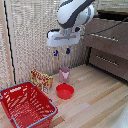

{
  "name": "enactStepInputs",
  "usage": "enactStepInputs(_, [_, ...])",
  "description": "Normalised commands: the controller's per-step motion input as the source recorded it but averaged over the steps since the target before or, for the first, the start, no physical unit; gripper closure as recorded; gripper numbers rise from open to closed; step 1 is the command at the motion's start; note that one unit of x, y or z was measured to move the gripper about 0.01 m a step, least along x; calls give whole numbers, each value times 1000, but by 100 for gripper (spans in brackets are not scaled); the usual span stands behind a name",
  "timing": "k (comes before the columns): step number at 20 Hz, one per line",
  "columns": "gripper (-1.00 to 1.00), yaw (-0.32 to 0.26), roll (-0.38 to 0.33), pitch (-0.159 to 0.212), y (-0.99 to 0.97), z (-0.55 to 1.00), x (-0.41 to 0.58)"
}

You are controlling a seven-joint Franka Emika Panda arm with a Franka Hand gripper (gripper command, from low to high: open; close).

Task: Transport the gripper mindfully toward the orange-red bowl and clasp it to elevate with ease. Ensure your robot's arm aligns efficiently with the top drawer's opening. Carefully slide the orange-red bowl into the designated spot with precision. After confirmation, withdraw the gripper gently. Close the drawer smoothly by transitioning the gripper to its handle.

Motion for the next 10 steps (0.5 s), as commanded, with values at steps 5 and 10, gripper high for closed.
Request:
enactStepInputs(5, [-100, -36, -20, 0, -53, -346, -274])
enactStepInputs(10, [-100, -37, -32, 7, -30, -331, -317])
